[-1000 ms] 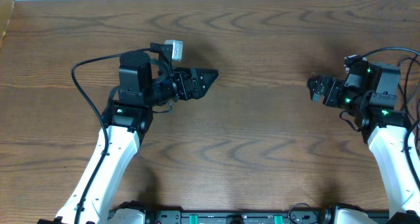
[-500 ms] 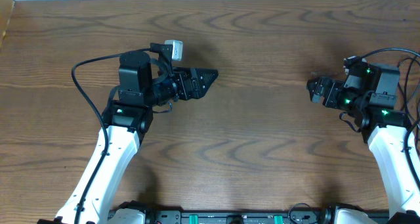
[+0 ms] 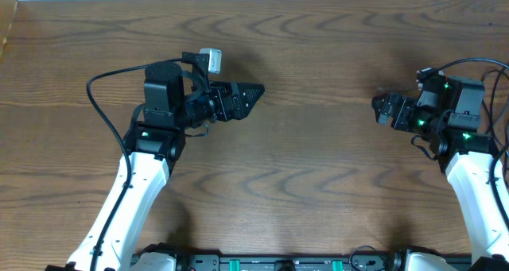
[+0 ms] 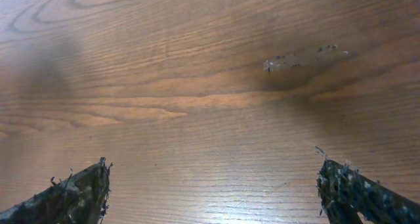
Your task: Untangle cables
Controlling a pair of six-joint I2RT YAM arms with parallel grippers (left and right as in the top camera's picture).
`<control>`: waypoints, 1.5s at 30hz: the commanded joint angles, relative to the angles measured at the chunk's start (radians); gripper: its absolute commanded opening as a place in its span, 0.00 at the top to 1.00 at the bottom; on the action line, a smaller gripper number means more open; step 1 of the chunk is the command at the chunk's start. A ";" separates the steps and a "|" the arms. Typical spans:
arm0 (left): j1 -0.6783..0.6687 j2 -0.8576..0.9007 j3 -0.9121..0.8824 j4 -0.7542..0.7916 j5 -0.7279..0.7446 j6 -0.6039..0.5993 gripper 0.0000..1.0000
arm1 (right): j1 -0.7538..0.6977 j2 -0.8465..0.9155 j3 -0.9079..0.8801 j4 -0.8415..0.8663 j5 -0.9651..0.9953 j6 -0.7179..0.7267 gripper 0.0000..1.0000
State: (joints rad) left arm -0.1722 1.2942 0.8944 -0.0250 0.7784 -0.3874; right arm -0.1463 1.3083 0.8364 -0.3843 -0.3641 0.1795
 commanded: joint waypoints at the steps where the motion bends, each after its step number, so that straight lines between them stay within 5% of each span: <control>1: -0.002 0.000 0.011 -0.003 -0.006 0.026 0.04 | 0.004 0.003 0.002 -0.002 -0.009 0.015 0.01; 8: 0.019 0.013 0.010 -0.006 -0.006 0.037 0.04 | 0.004 0.003 0.002 -0.002 -0.009 0.014 0.01; 19: 0.008 0.011 0.008 -0.147 -0.023 0.395 0.04 | 0.004 0.003 0.002 -0.002 -0.009 0.015 0.01; 24: 0.008 -0.008 0.003 -0.189 -0.166 0.426 0.04 | 0.004 0.003 0.002 -0.002 -0.009 0.015 0.01; 36: 0.007 -0.215 -0.151 -0.135 -0.190 0.998 0.04 | 0.004 0.003 0.002 -0.002 -0.009 0.015 0.01; 42: 0.007 -0.371 -0.330 0.082 -0.197 0.982 0.04 | 0.004 0.003 0.002 -0.002 -0.009 0.015 0.01; 45: 0.007 -0.441 -0.406 0.177 -0.253 0.857 0.04 | 0.004 0.003 0.002 -0.002 -0.009 0.015 0.01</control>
State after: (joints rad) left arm -0.1619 0.9081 0.5411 0.1097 0.5789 0.5442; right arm -0.1463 1.3083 0.8364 -0.3847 -0.3672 0.1799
